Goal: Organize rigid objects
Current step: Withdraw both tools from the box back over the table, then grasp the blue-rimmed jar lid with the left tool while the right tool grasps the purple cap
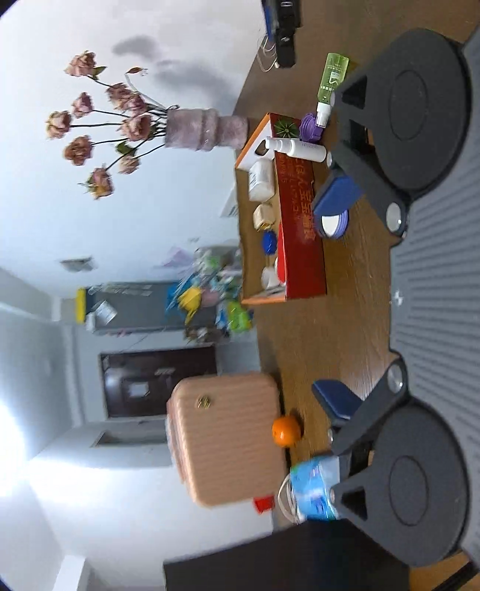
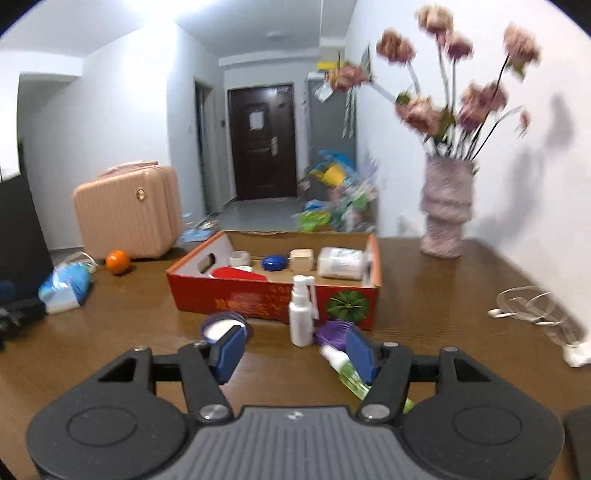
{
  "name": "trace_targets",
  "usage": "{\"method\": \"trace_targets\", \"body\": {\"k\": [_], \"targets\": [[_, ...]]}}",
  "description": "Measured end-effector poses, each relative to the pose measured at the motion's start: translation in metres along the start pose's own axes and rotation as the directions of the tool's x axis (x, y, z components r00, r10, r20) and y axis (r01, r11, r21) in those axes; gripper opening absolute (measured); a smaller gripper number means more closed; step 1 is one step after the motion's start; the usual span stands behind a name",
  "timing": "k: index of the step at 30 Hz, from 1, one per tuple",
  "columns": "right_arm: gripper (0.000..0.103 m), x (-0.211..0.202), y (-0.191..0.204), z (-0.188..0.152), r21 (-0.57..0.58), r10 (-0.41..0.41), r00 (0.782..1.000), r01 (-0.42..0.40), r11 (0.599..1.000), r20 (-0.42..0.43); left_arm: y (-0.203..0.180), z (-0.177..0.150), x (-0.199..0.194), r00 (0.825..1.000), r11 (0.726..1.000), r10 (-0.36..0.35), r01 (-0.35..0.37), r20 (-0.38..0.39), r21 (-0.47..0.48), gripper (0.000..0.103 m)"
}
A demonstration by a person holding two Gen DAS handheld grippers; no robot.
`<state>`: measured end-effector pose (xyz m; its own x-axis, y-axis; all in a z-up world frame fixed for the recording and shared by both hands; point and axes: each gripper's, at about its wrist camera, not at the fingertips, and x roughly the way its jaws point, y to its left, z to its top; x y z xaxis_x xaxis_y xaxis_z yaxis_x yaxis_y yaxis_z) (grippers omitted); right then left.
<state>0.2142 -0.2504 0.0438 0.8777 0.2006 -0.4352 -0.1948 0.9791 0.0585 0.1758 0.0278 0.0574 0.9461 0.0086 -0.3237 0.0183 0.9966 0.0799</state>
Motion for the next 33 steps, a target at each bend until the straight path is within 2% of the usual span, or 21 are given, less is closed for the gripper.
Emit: {"method": "trace_targets", "body": {"k": [4, 8, 11, 15, 19, 24, 29, 33], "targets": [[0.066, -0.036, 0.017, -0.034, 0.001, -0.011, 0.999, 0.011, 1.000, 0.048, -0.008, -0.024, -0.040, 0.999, 1.000, 0.023, -0.023, 0.033, -0.001, 0.101], [0.066, -0.060, 0.026, -0.062, 0.008, 0.040, 0.999, -0.040, 0.999, 0.015, -0.017, -0.046, -0.077, 0.999, 0.999, 0.014, -0.013, 0.039, -0.034, 0.103], [0.066, -0.073, 0.032, -0.074, -0.042, 0.044, 0.999, -0.045, 0.998, -0.010, -0.021, -0.061, -0.097, 0.999, 0.998, -0.002, 0.004, 0.039, -0.060, 0.103], [0.067, -0.095, 0.029, -0.078, -0.029, 0.051, 0.999, -0.050, 0.998, 0.020, -0.027, -0.069, -0.112, 0.999, 1.000, 0.005, -0.004, 0.045, -0.023, 0.103], [0.069, -0.099, 0.023, -0.083, -0.011, 0.055, 0.998, -0.054, 0.998, 0.021, -0.030, -0.066, -0.109, 0.999, 0.999, -0.005, 0.007, 0.043, -0.041, 0.103], [0.069, -0.083, 0.013, -0.088, 0.032, 0.051, 0.999, -0.052, 0.998, 0.009, -0.037, -0.071, -0.093, 1.000, 0.999, -0.017, 0.018, 0.015, -0.043, 0.103], [0.068, -0.053, 0.004, -0.089, 0.043, 0.050, 0.998, -0.049, 0.998, -0.027, -0.040, -0.072, -0.065, 0.997, 0.996, -0.077, 0.076, -0.023, -0.057, 0.103], [0.068, -0.026, -0.005, -0.077, 0.037, 0.045, 0.998, -0.043, 0.998, -0.041, -0.048, -0.061, -0.026, 0.989, 0.989, -0.134, 0.130, -0.060, -0.075, 0.102]]}}
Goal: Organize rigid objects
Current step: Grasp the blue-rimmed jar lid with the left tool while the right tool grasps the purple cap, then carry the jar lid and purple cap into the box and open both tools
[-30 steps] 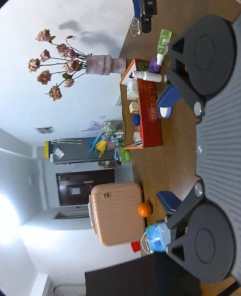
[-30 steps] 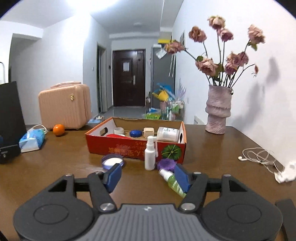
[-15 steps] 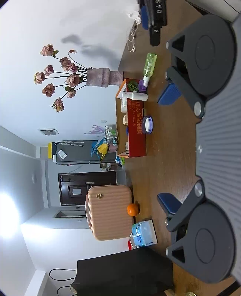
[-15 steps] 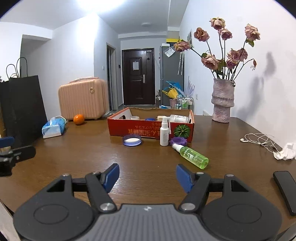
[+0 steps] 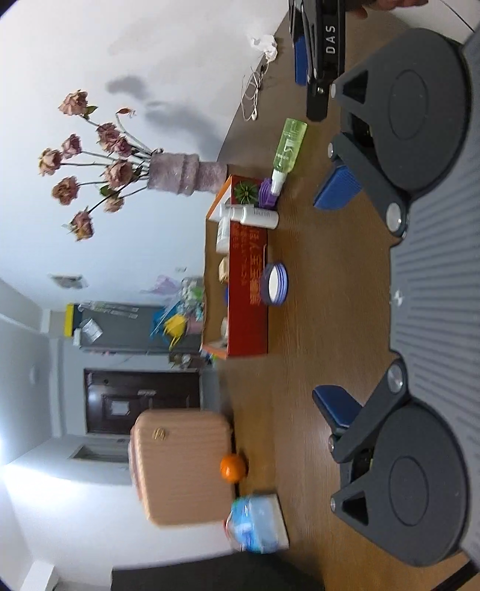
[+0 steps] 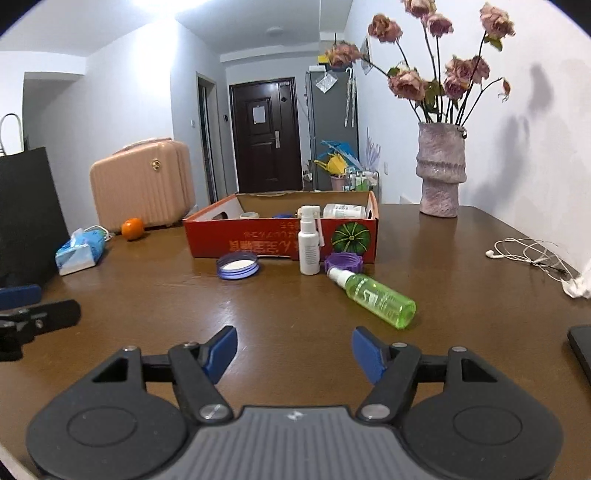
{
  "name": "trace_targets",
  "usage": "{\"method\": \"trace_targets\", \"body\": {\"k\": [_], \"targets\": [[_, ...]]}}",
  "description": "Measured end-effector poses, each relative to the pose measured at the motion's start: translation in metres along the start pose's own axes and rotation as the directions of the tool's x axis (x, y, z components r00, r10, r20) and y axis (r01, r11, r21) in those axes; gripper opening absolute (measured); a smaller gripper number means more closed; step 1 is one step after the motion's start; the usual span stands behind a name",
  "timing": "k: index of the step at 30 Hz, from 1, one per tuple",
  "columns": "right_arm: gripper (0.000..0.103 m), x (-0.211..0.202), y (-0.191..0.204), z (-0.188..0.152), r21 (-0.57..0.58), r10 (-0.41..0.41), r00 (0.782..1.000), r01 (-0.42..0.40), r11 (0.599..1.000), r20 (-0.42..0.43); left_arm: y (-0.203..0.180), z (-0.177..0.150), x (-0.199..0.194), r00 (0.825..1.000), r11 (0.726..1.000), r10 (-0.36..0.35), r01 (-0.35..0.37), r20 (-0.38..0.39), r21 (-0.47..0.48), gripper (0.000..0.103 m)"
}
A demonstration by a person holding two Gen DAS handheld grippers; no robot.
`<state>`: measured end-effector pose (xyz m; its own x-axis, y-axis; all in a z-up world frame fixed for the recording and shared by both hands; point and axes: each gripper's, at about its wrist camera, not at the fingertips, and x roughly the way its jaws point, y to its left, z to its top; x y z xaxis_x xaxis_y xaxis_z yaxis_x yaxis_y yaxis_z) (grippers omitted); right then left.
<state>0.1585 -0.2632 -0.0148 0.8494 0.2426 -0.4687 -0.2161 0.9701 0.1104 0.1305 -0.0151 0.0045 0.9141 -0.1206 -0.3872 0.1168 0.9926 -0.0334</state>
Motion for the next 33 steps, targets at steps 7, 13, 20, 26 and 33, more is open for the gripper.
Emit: {"method": "trace_targets", "body": {"k": [7, 13, 20, 26, 33], "targets": [[0.062, 0.059, -0.026, 0.034, -0.049, -0.023, 0.999, 0.022, 0.999, -0.022, -0.014, 0.029, 0.092, 0.994, 0.997, -0.072, 0.075, -0.076, 0.035, 0.097], [0.062, 0.126, -0.059, 0.059, -0.026, -0.020, 0.996, 0.018, 0.999, -0.089, -0.011, 0.049, 0.182, 0.980, 0.996, -0.079, 0.086, -0.183, 0.029, 0.096], [0.062, 0.207, -0.078, 0.073, 0.017, 0.009, 0.980, -0.006, 1.000, -0.197, -0.013, 0.058, 0.272, 0.969, 0.997, -0.010, 0.028, -0.248, 0.066, 0.096], [0.053, 0.236, -0.080, 0.080, 0.055, 0.041, 0.977, -0.030, 0.998, -0.211, -0.009, 0.055, 0.300, 0.958, 0.999, 0.003, 0.012, -0.288, 0.053, 0.067], [0.052, 0.222, -0.072, 0.085, 0.021, 0.019, 0.987, -0.016, 1.000, -0.157, -0.007, 0.058, 0.285, 0.963, 0.999, 0.035, -0.024, -0.266, 0.046, 0.067]]}}
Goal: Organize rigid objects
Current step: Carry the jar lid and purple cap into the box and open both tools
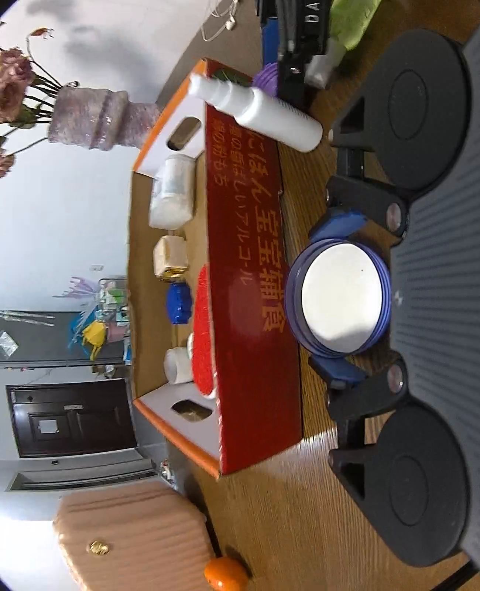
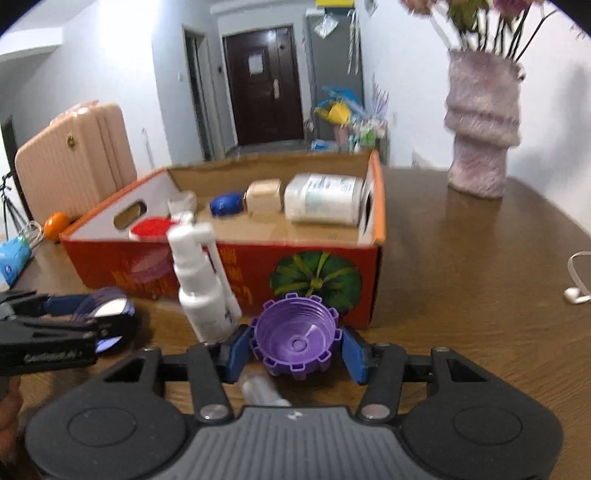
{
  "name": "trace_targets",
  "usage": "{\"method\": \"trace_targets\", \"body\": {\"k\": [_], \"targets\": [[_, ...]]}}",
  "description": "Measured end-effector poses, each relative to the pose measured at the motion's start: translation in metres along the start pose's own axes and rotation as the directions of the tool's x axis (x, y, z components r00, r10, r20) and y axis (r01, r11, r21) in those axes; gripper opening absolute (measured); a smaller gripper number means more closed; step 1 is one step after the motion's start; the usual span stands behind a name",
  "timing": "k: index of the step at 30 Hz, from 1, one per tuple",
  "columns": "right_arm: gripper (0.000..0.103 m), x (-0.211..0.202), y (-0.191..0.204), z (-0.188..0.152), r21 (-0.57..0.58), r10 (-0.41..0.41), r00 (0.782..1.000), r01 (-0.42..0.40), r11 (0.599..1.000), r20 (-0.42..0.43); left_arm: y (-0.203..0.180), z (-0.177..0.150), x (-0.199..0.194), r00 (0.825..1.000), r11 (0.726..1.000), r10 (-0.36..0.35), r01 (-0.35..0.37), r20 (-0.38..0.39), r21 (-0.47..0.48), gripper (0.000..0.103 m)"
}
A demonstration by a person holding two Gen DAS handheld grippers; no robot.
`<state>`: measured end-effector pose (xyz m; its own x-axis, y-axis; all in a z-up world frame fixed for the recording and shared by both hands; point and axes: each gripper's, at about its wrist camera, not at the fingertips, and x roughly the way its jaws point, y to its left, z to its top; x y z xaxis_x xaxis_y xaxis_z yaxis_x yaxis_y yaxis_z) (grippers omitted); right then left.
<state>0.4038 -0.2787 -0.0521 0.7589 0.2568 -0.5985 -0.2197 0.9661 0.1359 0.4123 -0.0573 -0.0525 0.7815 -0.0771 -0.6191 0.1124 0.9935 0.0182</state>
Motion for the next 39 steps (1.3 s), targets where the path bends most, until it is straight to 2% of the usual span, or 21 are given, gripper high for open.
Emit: {"method": "trace_targets", "body": {"k": [5, 9, 13, 19, 24, 31, 39], "targets": [[0.052, -0.047, 0.011, 0.005, -0.029, -0.041, 0.995, 0.044, 0.999, 0.093, 0.007, -0.010, -0.064, 0.997, 0.999, -0.004, 0.007, 0.078, -0.036, 0.067], [0.052, -0.093, 0.035, 0.000, -0.075, -0.013, 0.990, 0.024, 0.997, 0.140, 0.013, -0.029, -0.123, 0.988, 0.998, 0.015, -0.006, 0.153, -0.057, 0.067], [0.052, -0.131, 0.067, -0.022, -0.103, 0.047, 0.990, -0.033, 0.994, 0.137, 0.020, -0.053, -0.178, 0.978, 0.996, 0.021, -0.003, 0.206, -0.089, 0.067], [0.052, -0.171, 0.110, -0.067, -0.095, 0.117, 0.987, -0.108, 0.990, 0.106, 0.030, -0.085, -0.239, 0.968, 0.994, 0.022, 0.006, 0.248, -0.110, 0.067], [0.052, -0.204, 0.131, -0.095, -0.100, 0.139, 0.985, -0.129, 0.987, 0.104, 0.031, -0.105, -0.277, 0.960, 0.993, 0.022, 0.012, 0.280, -0.117, 0.067], [0.052, -0.246, 0.132, -0.114, -0.102, 0.125, 0.981, -0.111, 0.989, 0.145, 0.021, -0.128, -0.314, 0.947, 0.993, -0.001, 0.039, 0.322, -0.110, 0.067], [0.052, -0.260, 0.126, -0.133, -0.087, 0.118, 0.982, -0.105, 0.991, 0.151, 0.009, -0.142, -0.327, 0.940, 0.994, -0.031, 0.064, 0.339, -0.085, 0.067]]}}
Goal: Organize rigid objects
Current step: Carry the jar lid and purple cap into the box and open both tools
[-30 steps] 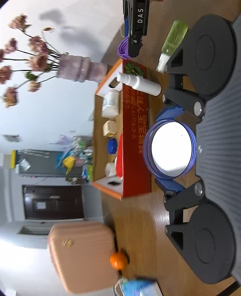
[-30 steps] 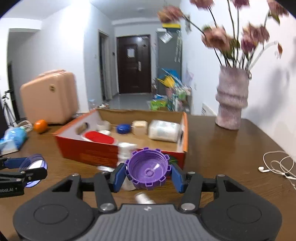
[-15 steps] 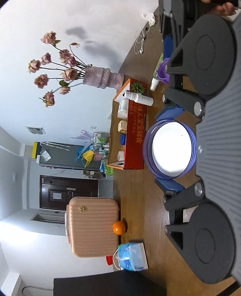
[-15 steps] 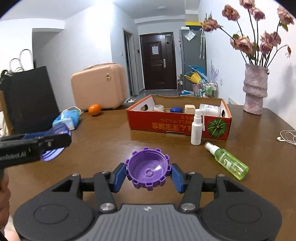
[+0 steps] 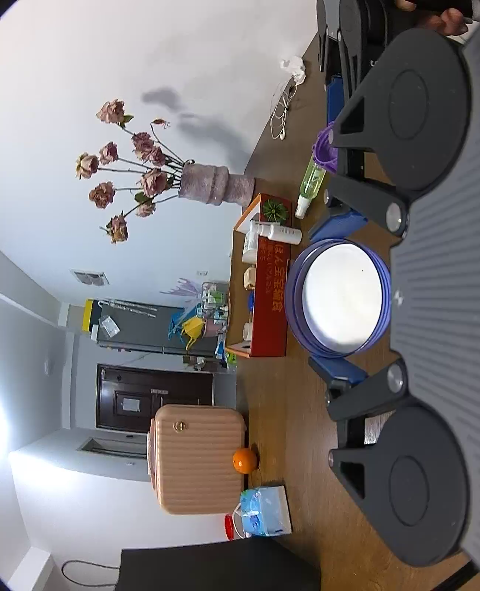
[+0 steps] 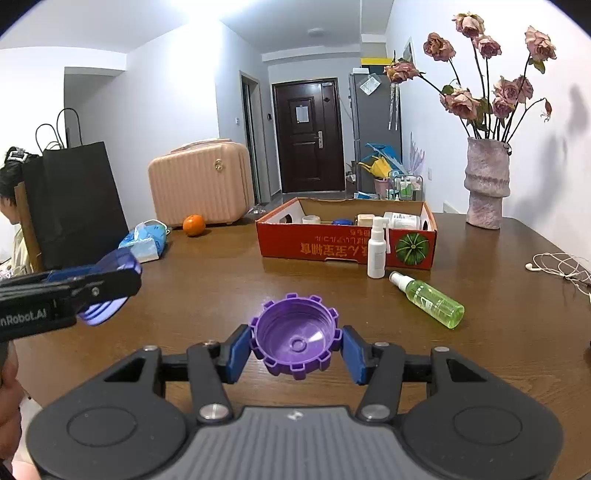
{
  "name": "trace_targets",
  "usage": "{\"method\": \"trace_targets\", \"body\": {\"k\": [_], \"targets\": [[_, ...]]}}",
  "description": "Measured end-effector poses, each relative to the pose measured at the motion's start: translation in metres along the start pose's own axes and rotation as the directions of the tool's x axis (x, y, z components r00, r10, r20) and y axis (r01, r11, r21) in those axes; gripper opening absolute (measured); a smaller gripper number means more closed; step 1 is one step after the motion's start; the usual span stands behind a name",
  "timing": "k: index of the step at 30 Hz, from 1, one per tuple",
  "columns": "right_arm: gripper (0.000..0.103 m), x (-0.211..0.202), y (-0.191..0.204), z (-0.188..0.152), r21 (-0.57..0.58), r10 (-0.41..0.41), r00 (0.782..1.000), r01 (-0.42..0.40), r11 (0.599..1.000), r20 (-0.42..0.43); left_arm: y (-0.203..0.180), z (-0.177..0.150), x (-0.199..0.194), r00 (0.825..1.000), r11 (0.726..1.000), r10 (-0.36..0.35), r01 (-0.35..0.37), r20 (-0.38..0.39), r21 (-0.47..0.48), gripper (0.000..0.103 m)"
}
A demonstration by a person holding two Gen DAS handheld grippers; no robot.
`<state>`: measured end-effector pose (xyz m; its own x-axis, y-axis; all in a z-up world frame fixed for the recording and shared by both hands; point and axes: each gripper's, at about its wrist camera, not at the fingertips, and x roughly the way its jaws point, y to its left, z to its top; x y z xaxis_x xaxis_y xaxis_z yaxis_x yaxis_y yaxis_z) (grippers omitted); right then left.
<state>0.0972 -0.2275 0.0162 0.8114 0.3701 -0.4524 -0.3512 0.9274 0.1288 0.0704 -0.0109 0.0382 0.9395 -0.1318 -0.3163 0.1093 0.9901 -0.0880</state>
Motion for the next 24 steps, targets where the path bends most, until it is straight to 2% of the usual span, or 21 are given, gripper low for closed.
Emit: {"method": "trace_targets", "body": {"k": [7, 13, 18, 24], "targets": [[0.052, 0.017, -0.007, 0.017, 0.001, 0.003, 0.999, -0.003, 1.000, 0.032, 0.001, 0.008, 0.021, 0.999, 0.999, -0.032, 0.032, 0.010, -0.014, 0.067], [0.052, 0.049, -0.017, 0.038, 0.014, 0.031, 0.999, -0.032, 0.999, 0.027, 0.009, 0.027, 0.061, 0.999, 0.999, -0.043, 0.043, -0.009, -0.015, 0.067], [0.052, 0.089, -0.038, 0.063, 0.037, 0.028, 0.999, -0.029, 0.999, 0.026, 0.020, 0.045, 0.118, 0.996, 0.998, -0.059, 0.057, -0.063, -0.029, 0.067], [0.052, 0.136, -0.085, 0.116, 0.062, 0.037, 0.999, -0.038, 0.997, 0.026, 0.027, 0.083, 0.199, 0.985, 0.991, -0.131, 0.127, -0.109, -0.045, 0.067]]}}
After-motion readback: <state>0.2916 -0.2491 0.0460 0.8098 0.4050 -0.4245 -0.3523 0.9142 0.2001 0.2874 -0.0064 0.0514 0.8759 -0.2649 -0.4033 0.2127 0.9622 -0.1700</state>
